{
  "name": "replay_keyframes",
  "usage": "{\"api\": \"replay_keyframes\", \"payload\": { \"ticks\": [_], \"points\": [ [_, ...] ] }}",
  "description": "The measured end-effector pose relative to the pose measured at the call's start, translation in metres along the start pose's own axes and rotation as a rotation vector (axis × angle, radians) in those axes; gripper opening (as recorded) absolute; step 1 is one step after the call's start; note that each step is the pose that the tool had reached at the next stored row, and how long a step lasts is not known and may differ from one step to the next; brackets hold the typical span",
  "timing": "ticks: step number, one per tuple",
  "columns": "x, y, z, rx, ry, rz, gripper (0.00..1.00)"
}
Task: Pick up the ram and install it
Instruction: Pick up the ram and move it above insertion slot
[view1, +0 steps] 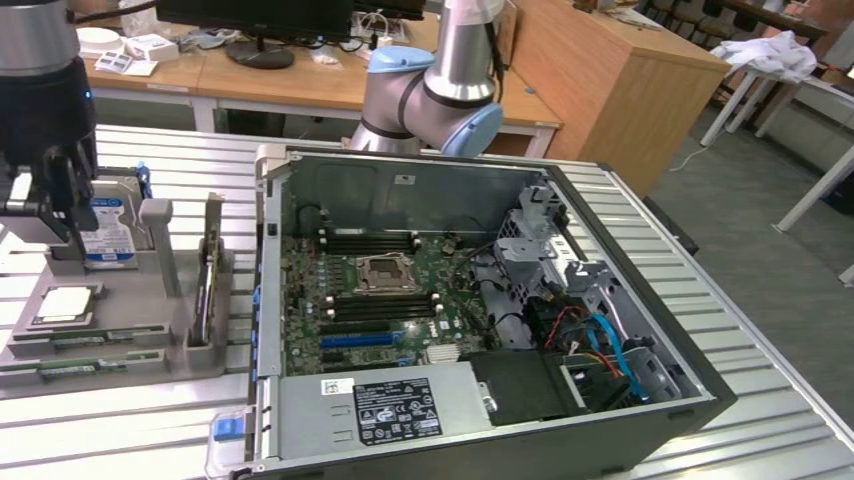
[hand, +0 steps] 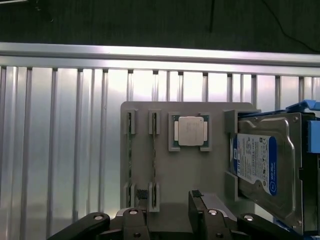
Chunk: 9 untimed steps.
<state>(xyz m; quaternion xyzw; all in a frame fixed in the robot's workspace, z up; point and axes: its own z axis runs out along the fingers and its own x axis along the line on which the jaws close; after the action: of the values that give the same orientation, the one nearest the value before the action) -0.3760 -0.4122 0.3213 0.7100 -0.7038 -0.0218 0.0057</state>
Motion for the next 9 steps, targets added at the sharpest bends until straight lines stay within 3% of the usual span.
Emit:
{"api": "replay_keyframes", "payload": {
  "ticks": [9],
  "points": [
    [0.001, -0.0006, 0.0163, 0.0, 0.0, 0.0, 0.44]
  ]
}}
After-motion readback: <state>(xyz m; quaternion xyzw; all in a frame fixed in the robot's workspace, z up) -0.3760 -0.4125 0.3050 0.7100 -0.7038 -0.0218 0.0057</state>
